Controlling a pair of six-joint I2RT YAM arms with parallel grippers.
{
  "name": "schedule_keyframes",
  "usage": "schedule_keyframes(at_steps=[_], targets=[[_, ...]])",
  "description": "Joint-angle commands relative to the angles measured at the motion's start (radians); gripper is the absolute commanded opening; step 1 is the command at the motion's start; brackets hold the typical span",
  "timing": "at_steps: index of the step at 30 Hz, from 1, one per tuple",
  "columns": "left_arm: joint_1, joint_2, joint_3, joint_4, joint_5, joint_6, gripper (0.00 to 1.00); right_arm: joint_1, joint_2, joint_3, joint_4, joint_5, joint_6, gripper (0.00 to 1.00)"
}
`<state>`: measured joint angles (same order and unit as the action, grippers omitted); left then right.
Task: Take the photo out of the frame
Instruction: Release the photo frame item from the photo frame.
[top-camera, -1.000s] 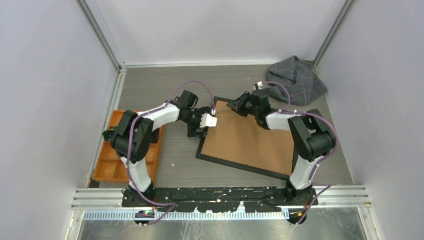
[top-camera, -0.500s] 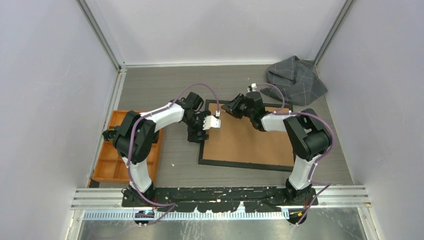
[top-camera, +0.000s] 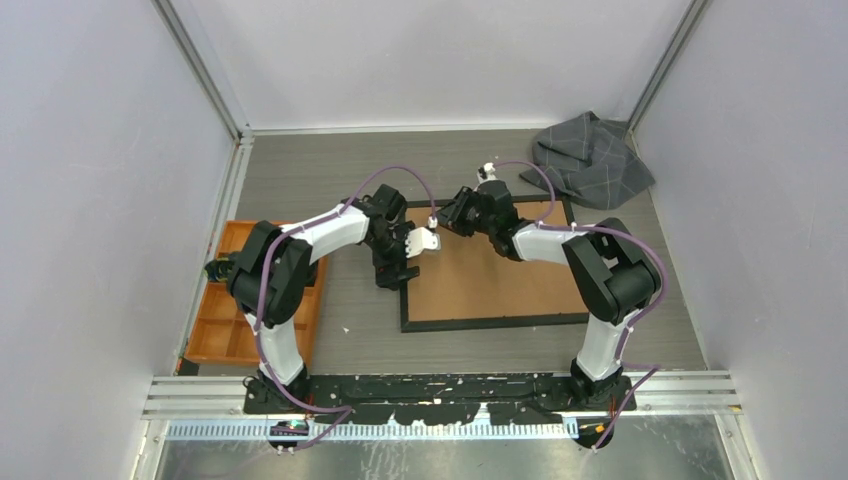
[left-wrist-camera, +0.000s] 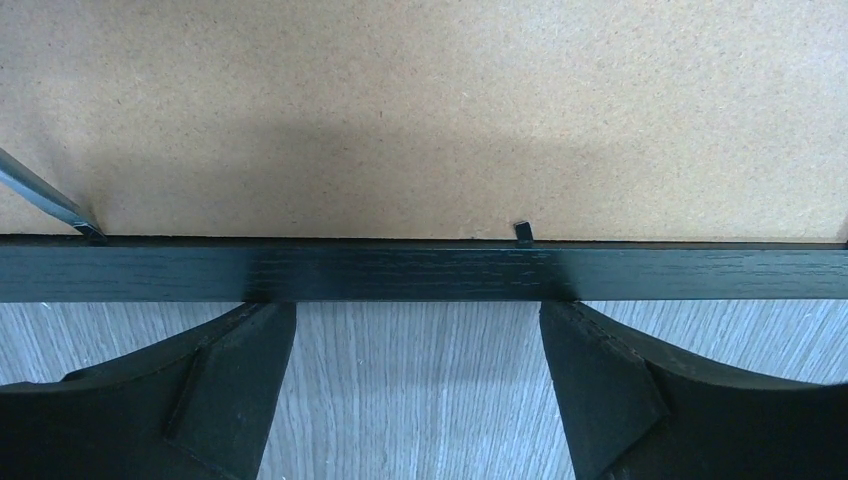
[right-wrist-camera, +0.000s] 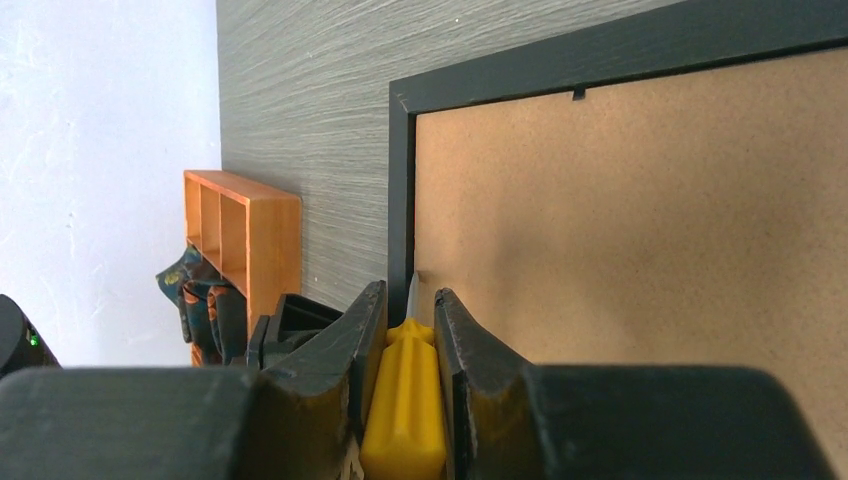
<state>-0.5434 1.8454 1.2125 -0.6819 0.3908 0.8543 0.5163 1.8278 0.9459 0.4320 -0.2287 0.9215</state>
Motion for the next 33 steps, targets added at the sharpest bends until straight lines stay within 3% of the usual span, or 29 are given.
schedule_keyframes(at_steps=[1,13,24,30,33], targets=[[-0.031,-0.003,0.015,0.155,0.098,-0.065,0.94,0.077,0.012,0.033,0.005,-0.134,0.012,0.01],[-0.016,-0.015,0.007,0.191,0.101,-0.119,0.97,0.051,0.036,0.082,-0.036,-0.182,-0.045,0.01],[-0.035,-0.102,-0.056,0.241,0.221,-0.243,0.97,0.025,0.041,0.080,-0.024,-0.219,-0.061,0.01],[0.115,-0.229,-0.056,0.245,0.331,-0.262,0.99,0.025,0.052,0.104,-0.058,-0.222,-0.092,0.01],[0.199,-0.239,-0.066,0.359,0.282,-0.378,1.00,0.026,0.049,0.124,-0.093,-0.220,-0.124,0.01]])
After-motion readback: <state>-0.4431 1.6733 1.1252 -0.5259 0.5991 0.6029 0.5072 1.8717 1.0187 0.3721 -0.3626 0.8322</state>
